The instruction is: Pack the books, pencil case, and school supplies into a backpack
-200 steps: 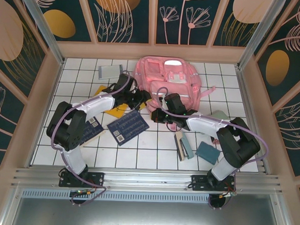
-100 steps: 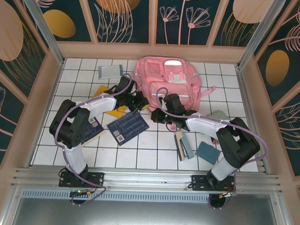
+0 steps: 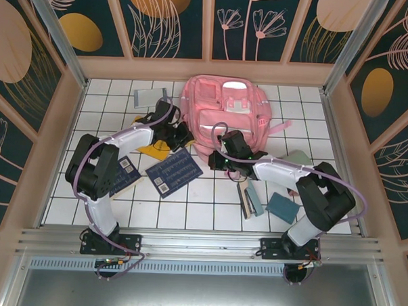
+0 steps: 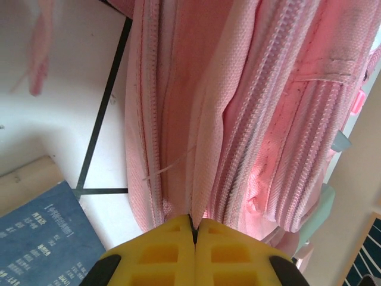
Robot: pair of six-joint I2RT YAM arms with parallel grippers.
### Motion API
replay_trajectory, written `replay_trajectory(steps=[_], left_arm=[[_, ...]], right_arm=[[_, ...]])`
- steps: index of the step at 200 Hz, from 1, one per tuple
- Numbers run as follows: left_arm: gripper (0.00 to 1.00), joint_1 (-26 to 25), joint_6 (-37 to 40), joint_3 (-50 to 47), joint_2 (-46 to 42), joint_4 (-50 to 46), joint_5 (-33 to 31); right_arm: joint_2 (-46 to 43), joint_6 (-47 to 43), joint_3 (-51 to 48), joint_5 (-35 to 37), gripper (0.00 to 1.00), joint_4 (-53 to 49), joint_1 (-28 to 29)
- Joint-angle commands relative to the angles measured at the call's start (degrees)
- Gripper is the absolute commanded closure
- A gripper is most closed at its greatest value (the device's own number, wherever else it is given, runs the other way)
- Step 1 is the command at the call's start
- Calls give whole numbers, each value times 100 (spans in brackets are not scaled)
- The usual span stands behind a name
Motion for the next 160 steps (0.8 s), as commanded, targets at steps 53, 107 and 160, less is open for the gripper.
replay_trajectory(steps=[53, 107, 160], left_arm=[[100, 307, 572, 671, -256, -755, -950], [100, 377, 768, 1204, -100, -1121, -1460], [100, 352, 1242, 2785, 990, -1222, -824]], right_arm=[[-891, -442, -427, -35, 100, -1082, -821], [-1079, -685, -429, -28, 100, -1636, -1423], [-1051, -625, -354, -1262, 100, -1004, -1257]])
